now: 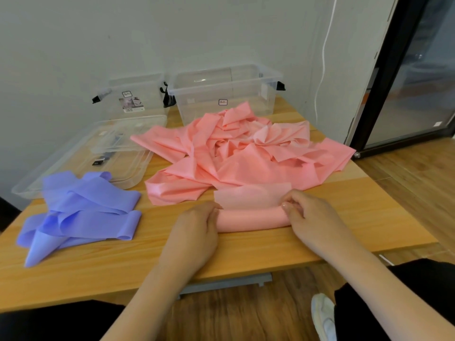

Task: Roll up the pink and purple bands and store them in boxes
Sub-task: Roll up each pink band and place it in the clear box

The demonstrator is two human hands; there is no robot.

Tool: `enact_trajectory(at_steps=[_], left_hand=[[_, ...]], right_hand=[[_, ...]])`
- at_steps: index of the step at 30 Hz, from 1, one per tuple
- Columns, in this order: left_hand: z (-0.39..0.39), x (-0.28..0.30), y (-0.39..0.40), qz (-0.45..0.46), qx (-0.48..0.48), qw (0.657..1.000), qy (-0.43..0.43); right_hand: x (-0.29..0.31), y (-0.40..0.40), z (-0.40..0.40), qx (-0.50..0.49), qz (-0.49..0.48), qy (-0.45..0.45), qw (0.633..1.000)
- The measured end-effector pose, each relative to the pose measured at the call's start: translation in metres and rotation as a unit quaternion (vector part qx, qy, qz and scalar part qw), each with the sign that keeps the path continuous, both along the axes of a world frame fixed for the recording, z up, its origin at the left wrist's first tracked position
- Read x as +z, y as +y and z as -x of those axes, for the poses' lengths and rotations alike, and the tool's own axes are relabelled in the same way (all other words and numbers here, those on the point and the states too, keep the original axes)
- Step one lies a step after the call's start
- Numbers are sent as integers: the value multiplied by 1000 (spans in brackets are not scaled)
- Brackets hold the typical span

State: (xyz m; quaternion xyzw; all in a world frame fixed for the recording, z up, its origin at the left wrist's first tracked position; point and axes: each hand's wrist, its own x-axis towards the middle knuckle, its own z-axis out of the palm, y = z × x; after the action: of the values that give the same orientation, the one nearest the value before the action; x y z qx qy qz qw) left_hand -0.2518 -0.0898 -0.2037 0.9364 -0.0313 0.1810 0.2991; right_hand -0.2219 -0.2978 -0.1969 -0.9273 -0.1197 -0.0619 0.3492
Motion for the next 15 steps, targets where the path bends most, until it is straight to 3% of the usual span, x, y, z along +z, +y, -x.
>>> enact_trajectory(at_steps=[3, 8, 13, 15], left_hand=[[2, -2, -1, -78, 18, 997, -16], [5, -1, 8, -39, -57, 998, -10], [-1, 1, 6, -42, -52, 998, -14], [-4, 4, 4, -33, -44, 998, -5]], right_hand=[[0, 1, 3, -15, 44, -37, 998], [-2, -3, -1, -26, 39, -89, 995], [1, -2, 1, 97, 53, -92, 990], [0, -2, -2, 96, 39, -94, 990]])
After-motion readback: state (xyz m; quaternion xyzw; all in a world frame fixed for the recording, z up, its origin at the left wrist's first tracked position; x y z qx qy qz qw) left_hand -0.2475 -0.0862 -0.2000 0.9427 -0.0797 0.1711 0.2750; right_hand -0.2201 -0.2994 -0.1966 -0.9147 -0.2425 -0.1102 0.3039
